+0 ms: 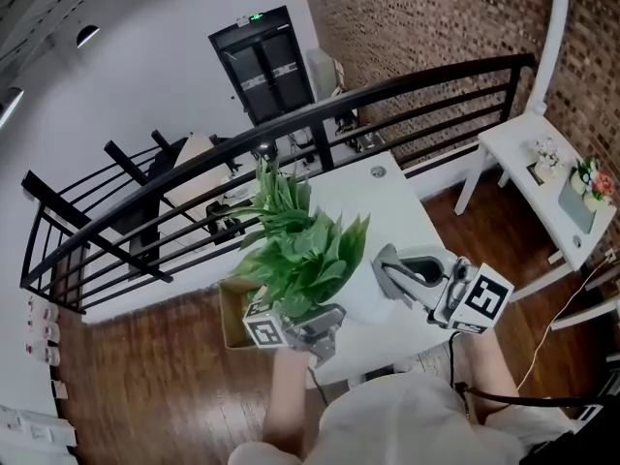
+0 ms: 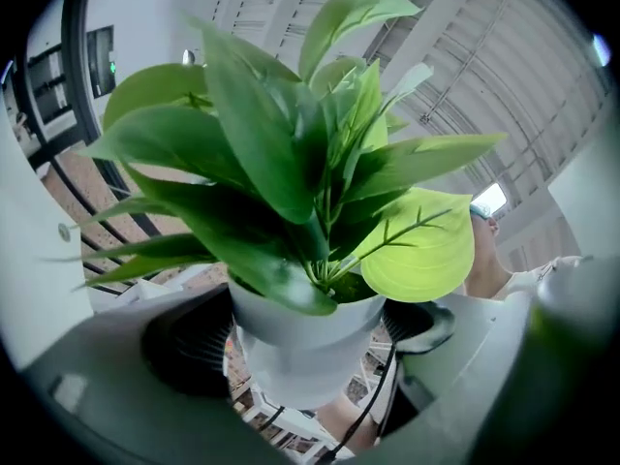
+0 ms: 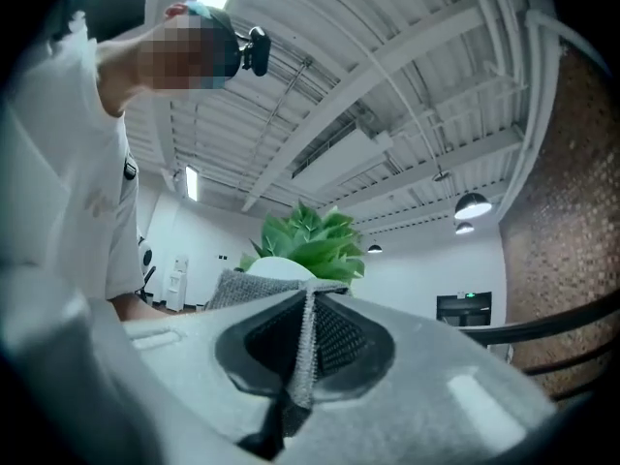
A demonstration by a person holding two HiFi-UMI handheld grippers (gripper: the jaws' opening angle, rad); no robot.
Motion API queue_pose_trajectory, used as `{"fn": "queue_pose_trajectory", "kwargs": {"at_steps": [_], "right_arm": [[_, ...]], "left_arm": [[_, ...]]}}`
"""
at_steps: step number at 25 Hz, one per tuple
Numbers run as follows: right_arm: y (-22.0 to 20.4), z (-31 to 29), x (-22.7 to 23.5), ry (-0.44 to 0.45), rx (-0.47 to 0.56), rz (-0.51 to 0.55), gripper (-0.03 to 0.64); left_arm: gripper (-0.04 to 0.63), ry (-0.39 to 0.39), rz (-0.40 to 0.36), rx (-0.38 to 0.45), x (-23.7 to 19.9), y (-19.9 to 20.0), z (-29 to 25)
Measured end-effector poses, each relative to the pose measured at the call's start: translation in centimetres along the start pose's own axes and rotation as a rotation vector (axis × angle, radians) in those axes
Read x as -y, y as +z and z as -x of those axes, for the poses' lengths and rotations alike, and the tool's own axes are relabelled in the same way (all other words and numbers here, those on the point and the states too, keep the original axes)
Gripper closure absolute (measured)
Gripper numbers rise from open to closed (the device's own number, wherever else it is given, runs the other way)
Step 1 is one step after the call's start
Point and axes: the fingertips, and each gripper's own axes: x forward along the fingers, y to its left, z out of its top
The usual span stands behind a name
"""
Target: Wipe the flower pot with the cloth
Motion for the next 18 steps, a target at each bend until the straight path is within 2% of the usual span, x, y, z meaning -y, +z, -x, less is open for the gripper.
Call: {"fn": "queue_pose_trajectory", "kwargs": {"at_steps": [5, 8, 18], "right_arm": [[-1.9, -0.7, 1.0, 0.015, 0.03, -0.137, 0.618], [-2.7, -1.5, 1.1, 0.032, 0.074, -0.235, 0.62], [-3.4, -2.7, 0.6, 0.115, 0.16, -0.432, 0.62]], "left_arm": [[0.084, -0.107, 0.039, 0.053, 2.1, 0.7, -1.0], [0.084, -0.127, 0.044, 0.077, 2.7, 0.9, -1.5], [0.084, -0.152, 0.05, 0.134, 3.8, 1.2, -2.3]]}}
